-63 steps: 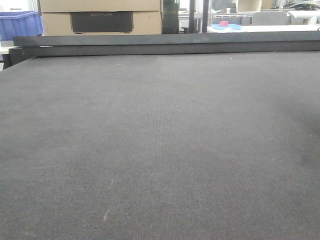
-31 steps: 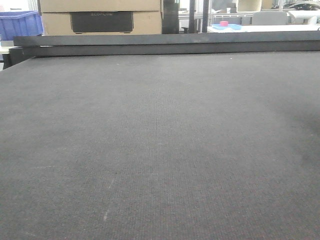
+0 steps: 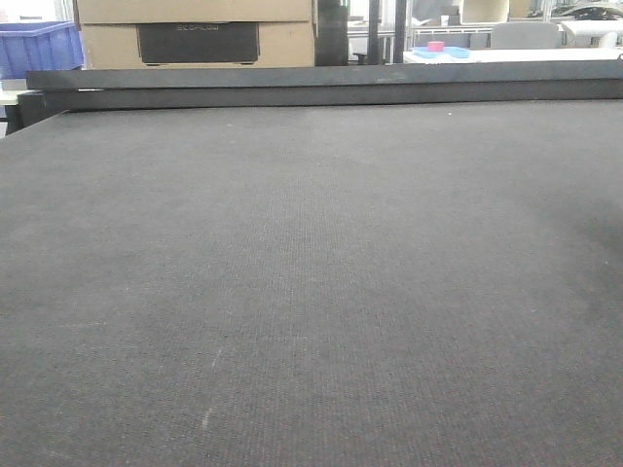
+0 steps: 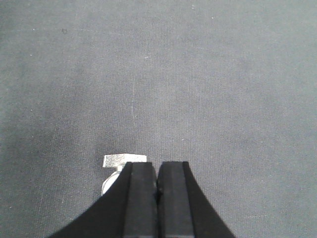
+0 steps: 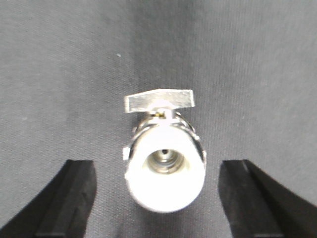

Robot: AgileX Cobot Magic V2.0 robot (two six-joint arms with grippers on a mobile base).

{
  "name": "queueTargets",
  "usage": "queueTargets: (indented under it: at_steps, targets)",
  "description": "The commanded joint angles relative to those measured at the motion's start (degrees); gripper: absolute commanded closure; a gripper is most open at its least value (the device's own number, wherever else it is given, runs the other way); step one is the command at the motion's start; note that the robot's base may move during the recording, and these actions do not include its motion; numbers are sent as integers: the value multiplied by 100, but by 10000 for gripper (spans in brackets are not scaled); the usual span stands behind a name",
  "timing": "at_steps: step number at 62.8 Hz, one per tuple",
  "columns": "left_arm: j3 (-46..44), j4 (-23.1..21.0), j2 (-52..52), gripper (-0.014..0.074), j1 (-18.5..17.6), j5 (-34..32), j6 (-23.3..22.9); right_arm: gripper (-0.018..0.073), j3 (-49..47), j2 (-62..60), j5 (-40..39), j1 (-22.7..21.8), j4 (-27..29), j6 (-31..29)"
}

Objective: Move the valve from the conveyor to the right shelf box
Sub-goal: 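Close the right gripper around the body of a silver valve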

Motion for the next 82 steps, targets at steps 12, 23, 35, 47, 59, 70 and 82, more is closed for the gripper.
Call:
queueTargets:
  at_steps: [12,23,35,47,59,70,82]
  targets:
    - [-40,-32,-2,707,3,-2,-46,153,-39,247,43,-206,4,-3]
    - [-40,-32,-2,707,3,-2,-46,153,-27,252,39,-114,-19,-3]
    - [-40,-32,-2,707,3,-2,-46,152,-27,309,-68,-101,-54,-3]
    - [-40,-32,-2,707,3,-2,-46,17,-4,570,-68,-101,-59,-3]
    - [-18,-32,-2,707,3,-14,-46,9,189,751,-228,-55,-59,-3]
    - [101,-32,-2,707,3,-22,-46,9,404,842,-556,11,-59,-3]
    - [218,-32,-2,707,3,-48,-46,9,404,840,-592,11,-59,-3]
